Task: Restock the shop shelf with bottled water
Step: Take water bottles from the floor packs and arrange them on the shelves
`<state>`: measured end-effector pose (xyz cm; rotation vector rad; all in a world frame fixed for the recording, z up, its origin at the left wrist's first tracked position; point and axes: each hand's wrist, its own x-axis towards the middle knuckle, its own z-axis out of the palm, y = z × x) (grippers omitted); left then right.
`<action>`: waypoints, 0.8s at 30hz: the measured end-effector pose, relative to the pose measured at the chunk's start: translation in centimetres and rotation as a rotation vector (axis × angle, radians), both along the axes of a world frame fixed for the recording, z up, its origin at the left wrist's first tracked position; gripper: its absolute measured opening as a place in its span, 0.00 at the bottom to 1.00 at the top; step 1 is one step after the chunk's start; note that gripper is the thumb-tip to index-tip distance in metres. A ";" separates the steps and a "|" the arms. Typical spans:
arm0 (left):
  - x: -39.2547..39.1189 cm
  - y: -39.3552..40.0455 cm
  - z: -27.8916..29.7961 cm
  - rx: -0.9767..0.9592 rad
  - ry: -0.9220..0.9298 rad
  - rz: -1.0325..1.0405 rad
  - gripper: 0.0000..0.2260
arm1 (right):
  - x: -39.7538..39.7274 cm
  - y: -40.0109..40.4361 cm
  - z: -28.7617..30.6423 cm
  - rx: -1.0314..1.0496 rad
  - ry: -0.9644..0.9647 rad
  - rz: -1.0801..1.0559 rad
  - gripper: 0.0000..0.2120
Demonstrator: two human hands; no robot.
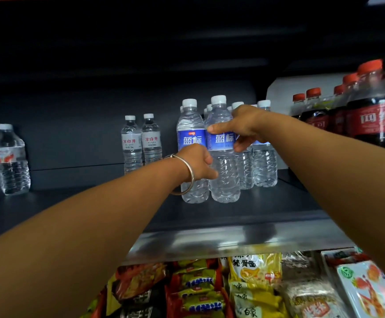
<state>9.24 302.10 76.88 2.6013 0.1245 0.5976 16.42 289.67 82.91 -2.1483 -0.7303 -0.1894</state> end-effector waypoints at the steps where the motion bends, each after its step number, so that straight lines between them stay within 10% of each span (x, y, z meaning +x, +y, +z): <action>1: 0.0 0.0 0.0 -0.009 -0.001 -0.001 0.13 | 0.2 0.3 -0.1 0.000 -0.011 -0.018 0.28; 19: -0.7 -0.2 -0.2 -0.020 -0.047 -0.026 0.11 | 0.6 0.2 -1.8 0.113 -0.049 -0.128 0.27; 24: -2.0 -1.9 -0.8 -0.035 -0.064 -0.104 0.08 | -1.6 -2.4 -3.8 -0.090 -0.319 -0.216 0.22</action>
